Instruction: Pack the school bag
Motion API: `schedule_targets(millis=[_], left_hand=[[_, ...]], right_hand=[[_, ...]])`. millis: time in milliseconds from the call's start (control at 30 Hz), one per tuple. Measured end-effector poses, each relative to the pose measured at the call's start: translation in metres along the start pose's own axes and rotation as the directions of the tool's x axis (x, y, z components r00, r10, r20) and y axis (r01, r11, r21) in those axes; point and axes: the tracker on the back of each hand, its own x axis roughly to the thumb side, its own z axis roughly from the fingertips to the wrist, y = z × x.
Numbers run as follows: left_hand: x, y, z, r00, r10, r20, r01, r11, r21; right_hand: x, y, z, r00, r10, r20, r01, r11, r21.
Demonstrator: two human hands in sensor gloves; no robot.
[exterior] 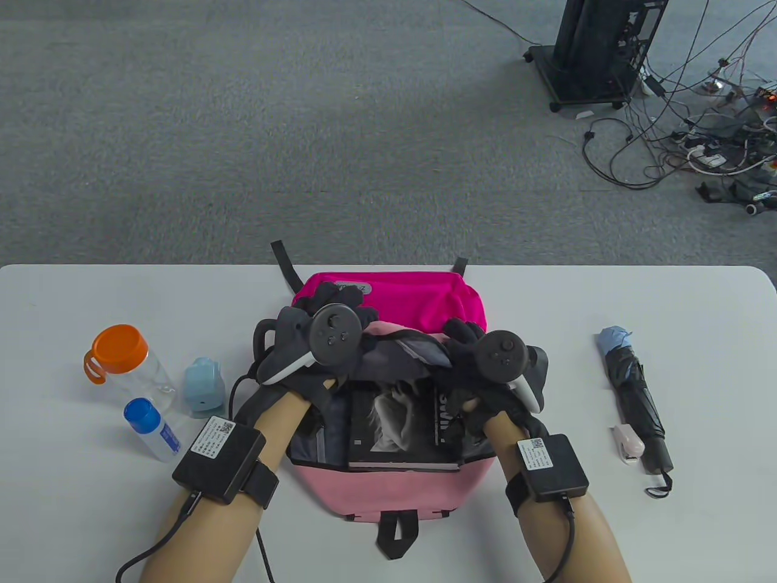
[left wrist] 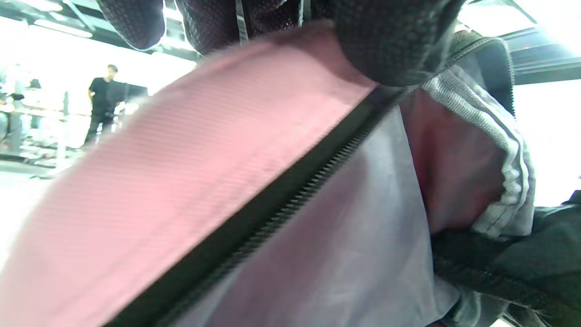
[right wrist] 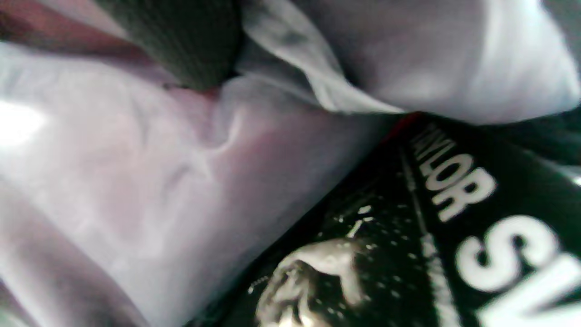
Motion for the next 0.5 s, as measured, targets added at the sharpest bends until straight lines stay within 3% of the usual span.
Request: schedule_targets(millis=[133, 200, 333, 500], left_hand=[[-0.017, 0.006, 0.003, 0.996, 0.001, -0.085, 0.001, 1.000, 0.030], [-0.029, 0.007, 0.004, 0.980, -0.049, -0.193, 0.062, 0.996, 0.063], [-0.057, -0.004, 0.006, 0.926, -0.138, -0.352, 0.128, 0.990, -0.050], [-0.098, -0.028, 0.011, 0.799, -0.274, -0.535, 0.171, 0.957, -0.234]], right_hand=[[-0.004, -0.007, -0.007, 0.993, -0.062, -0.096, 0.056, 0.996, -0.064], [-0.008, -0.009, -0.010, 0.969, -0.172, -0.180, 0.156, 0.983, -0.099], [-0.007, -0.009, -0.014, 0.944, -0.177, -0.280, 0.141, 0.979, -0.145], [-0.012, -0.001, -0.016, 0.918, -0.194, -0.345, 0.162, 0.979, -0.120]])
